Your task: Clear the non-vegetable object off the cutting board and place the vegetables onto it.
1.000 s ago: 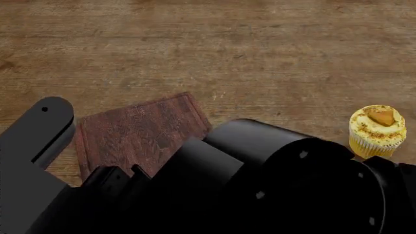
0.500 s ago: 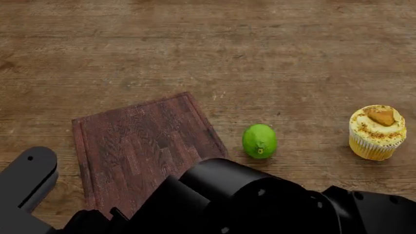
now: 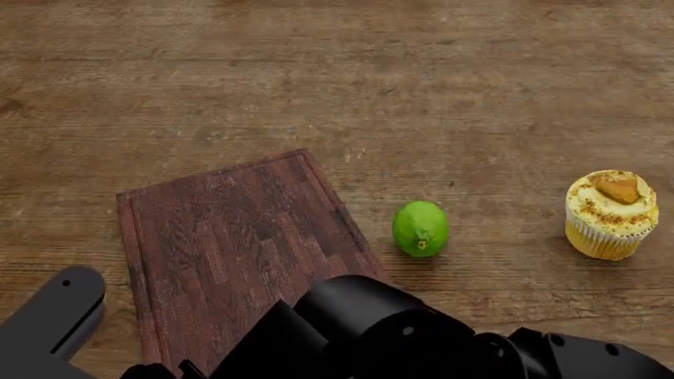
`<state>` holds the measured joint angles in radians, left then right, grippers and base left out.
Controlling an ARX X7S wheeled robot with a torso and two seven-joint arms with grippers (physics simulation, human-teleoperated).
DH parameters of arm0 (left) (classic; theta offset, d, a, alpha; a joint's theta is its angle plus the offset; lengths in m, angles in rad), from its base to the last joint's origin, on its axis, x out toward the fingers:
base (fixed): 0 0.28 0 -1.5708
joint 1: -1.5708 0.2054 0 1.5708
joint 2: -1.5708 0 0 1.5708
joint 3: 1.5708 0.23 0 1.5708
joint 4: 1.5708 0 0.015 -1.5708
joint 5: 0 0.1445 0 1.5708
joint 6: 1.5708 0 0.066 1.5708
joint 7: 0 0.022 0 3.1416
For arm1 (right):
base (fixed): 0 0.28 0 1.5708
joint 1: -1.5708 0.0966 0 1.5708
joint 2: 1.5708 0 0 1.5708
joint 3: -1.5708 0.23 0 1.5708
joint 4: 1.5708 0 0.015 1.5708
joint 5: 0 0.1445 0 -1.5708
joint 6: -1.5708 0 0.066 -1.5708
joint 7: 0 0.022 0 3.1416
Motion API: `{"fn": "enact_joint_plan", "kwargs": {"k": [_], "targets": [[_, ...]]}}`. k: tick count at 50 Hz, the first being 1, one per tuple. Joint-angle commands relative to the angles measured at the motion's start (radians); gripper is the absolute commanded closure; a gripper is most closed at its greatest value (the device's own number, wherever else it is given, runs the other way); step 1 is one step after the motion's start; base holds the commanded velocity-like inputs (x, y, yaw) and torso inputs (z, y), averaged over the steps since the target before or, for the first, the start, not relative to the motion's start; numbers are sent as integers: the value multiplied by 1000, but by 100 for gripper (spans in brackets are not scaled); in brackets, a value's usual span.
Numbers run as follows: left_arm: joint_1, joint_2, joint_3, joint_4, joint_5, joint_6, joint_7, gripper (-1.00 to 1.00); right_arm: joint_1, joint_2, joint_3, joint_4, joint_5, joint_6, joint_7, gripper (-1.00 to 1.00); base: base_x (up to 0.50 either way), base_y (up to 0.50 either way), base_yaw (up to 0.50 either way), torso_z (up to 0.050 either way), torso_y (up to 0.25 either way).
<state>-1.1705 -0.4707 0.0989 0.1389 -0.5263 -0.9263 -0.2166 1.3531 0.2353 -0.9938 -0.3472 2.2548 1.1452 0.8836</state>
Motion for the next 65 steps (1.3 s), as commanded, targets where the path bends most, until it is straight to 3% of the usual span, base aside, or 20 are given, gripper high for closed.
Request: {"fn": "enact_joint_plan", "kwargs": {"k": [1, 50, 51, 65], "targets": [[1, -5, -5, 3, -4, -3, -4, -100, -51, 5, -9, -7, -34, -2, -27, -100, 0, 0, 0, 0, 0], [8, -7, -6, 10, -17, -3, -14, -100, -159, 51, -52, 7, -121, -14, -83, -100, 0, 0, 0, 0, 0], [9, -7, -6, 11, -17, -3, -14, -100, -157, 51, -53, 7, -123, -15, -82, 100, 0, 0, 0, 0, 0], [6, -9, -9, 15, -23, -5, -16, -100, -57, 34, -41, -17, -59, -37, -30, 100, 0, 0, 0, 0, 0]]}}
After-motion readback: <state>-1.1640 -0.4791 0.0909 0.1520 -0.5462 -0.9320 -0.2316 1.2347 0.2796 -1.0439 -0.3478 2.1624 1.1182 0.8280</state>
